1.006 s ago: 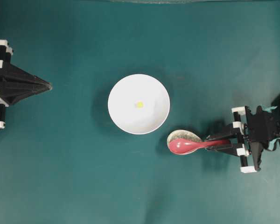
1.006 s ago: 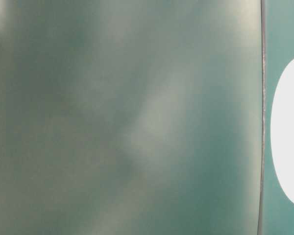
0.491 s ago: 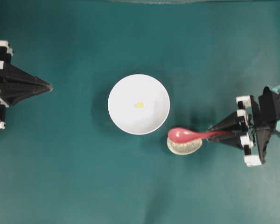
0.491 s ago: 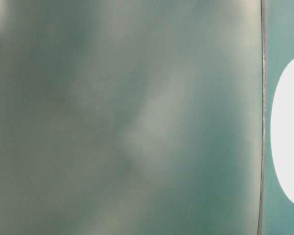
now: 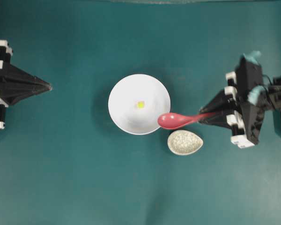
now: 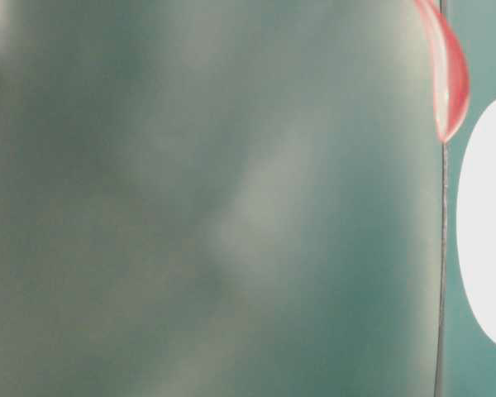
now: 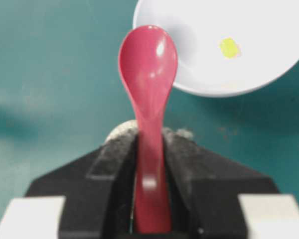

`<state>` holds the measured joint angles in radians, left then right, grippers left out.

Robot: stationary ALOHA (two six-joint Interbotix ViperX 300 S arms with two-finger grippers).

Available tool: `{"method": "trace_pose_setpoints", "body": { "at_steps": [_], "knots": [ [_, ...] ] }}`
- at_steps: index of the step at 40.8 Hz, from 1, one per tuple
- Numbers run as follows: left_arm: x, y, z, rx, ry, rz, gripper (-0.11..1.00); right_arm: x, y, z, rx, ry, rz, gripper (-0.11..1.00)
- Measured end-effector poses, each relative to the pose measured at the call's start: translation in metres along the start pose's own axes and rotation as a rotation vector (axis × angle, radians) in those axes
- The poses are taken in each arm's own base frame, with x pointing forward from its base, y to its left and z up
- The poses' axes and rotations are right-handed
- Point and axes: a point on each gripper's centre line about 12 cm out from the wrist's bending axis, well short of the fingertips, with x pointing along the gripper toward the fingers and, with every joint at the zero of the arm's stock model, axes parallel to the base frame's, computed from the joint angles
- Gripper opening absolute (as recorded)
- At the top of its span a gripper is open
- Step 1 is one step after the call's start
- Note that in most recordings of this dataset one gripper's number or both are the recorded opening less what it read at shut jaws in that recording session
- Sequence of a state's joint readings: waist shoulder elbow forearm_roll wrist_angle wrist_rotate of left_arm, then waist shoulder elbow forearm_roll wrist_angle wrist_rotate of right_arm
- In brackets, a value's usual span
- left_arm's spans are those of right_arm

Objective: Scoop the yellow hexagonal prism block from the bowl with a spoon using the right arm.
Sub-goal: 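Lift the red spoon with the right gripper and carry it over the bowl, then lower the spoon bowl into the white bowl toward the yellow block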

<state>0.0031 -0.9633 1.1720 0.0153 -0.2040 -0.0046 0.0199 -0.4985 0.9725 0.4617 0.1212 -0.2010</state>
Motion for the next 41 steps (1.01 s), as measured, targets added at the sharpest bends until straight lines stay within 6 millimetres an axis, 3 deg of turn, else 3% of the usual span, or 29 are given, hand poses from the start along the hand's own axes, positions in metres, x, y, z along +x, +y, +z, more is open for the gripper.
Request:
{"method": "trace_pose_setpoints", "body": {
  "at_steps": [13, 29, 41],
  "knots": [
    [0.000, 0.000, -0.002, 0.000, 0.015, -0.001, 0.01, 0.015, -0.032, 0.034, 0.043, 0.185, -0.064, 0.23],
    [0.000, 0.000, -0.003, 0.000, 0.021, -0.001, 0.01, 0.049, -0.042, 0.055, 0.038, 0.449, -0.061, 0.23],
    [0.000, 0.000, -0.002, -0.001, 0.018, -0.001, 0.01, 0.064, -0.047, 0.066, 0.027, 0.526, -0.089, 0.23]
  ]
}}
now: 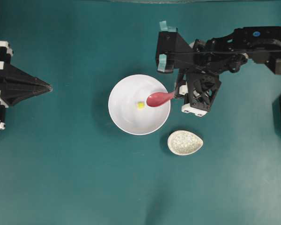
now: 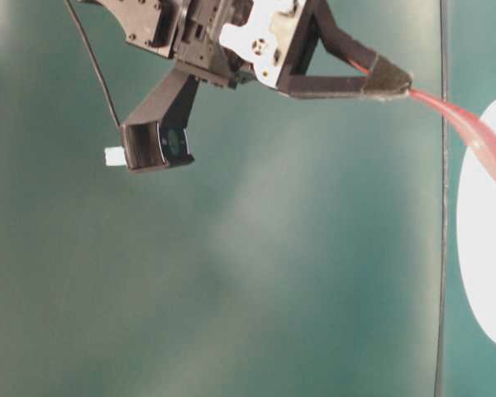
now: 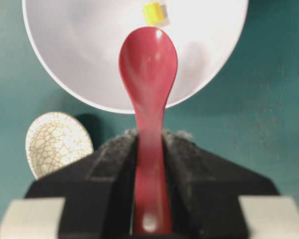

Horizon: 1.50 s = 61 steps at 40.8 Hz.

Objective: Scoop the yellow hexagonal prism block from the bowl with a spoon using the right arm.
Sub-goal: 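Lower the spoon bowl into the white bowl toward the yellow block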

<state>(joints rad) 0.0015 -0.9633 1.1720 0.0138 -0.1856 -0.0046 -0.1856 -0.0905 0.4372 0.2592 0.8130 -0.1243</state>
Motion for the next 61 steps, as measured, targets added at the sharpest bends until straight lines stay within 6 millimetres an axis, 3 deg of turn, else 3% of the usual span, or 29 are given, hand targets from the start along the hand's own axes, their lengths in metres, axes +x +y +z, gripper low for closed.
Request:
{"method": "trace_pose_setpoints", "body": {
  "at_steps": [43, 61],
  "knots": [
    [0.000, 0.000, 0.000, 0.000, 0.000, 0.000, 0.01, 0.043, -0.001, -0.003, 0.024, 0.087, -0.005, 0.23],
    [0.000, 0.000, 0.000, 0.000, 0.002, 0.000, 0.01, 0.049, 0.003, 0.017, 0.007, 0.018, -0.005, 0.23]
  ]
}}
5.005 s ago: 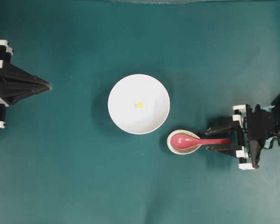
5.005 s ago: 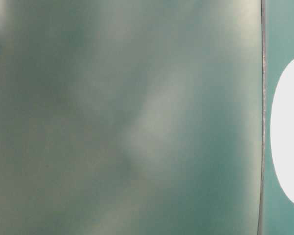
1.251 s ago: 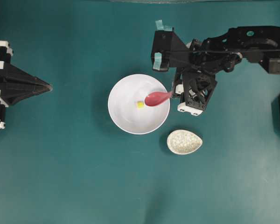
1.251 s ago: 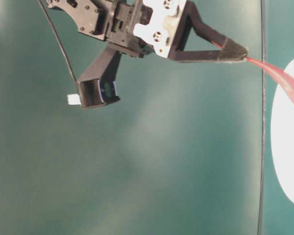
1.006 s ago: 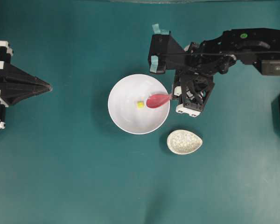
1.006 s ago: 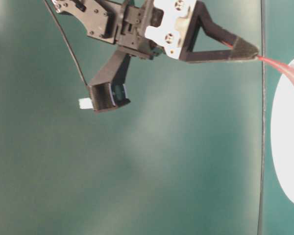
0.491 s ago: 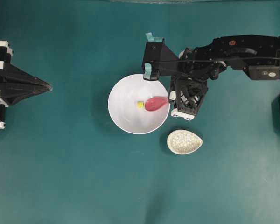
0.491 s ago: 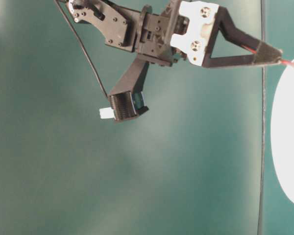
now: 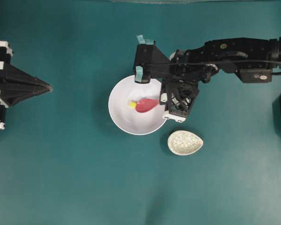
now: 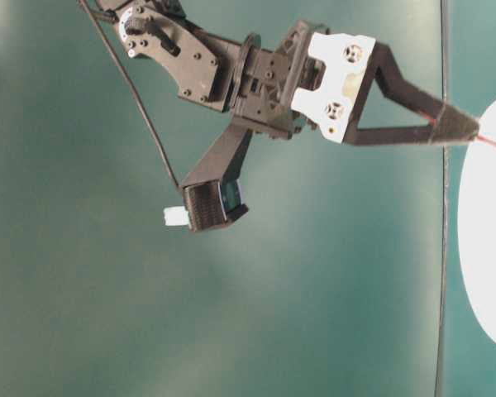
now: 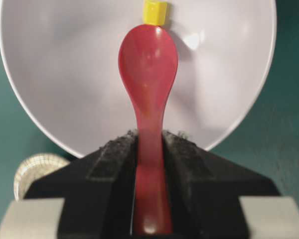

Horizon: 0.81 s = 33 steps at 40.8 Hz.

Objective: Scoop the yellow hexagonal prism block from the bowl with a spoon using the right arm.
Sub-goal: 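Lower the spoon bowl into the white bowl toward the yellow block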

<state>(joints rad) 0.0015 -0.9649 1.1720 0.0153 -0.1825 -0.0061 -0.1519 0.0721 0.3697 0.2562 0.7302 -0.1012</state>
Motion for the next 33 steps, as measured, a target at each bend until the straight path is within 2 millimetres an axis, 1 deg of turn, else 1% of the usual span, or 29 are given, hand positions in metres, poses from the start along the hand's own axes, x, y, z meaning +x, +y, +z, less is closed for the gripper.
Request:
{"method": "trace_pose_setpoints", "body": {
  "at_steps": [33],
  "knots": [
    [0.000, 0.000, 0.000, -0.002, -0.002, 0.000, 0.01, 0.000, 0.002, 0.013, -0.011, -0.110, -0.007, 0.23]
  ]
}}
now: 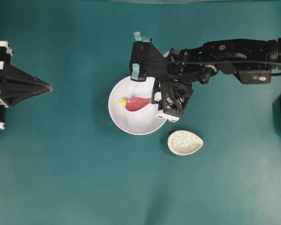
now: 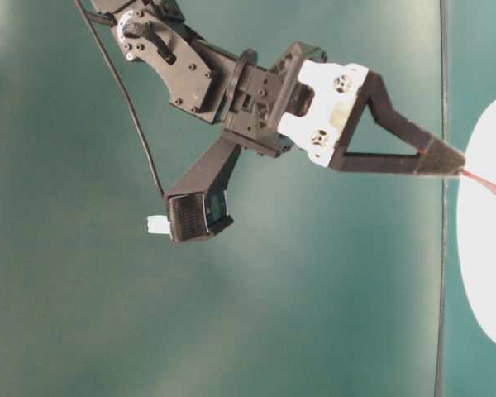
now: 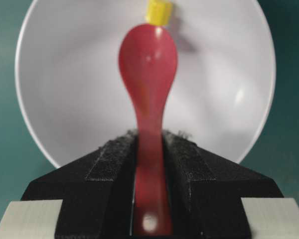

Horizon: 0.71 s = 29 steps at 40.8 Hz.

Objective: Scoop the yellow hexagonal prism block from the bowl with a spoon using the right arm.
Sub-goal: 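Lower the spoon bowl into the white bowl toward the yellow block, then push the spoon under the yellow hexagonal block to scoop it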

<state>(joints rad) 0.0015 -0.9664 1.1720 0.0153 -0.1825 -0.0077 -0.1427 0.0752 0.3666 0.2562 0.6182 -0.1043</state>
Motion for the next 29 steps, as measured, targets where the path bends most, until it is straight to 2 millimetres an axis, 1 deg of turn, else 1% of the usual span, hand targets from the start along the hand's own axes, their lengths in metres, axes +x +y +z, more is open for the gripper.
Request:
{"method": "trace_pose_setpoints", "body": {
  "at_steps": [29],
  "knots": [
    [0.0000, 0.0000, 0.0004, -0.006, -0.003, 0.000, 0.01, -0.0005, -0.0011, 0.0064, -0.004, -0.051, -0.006, 0.23]
  ]
}}
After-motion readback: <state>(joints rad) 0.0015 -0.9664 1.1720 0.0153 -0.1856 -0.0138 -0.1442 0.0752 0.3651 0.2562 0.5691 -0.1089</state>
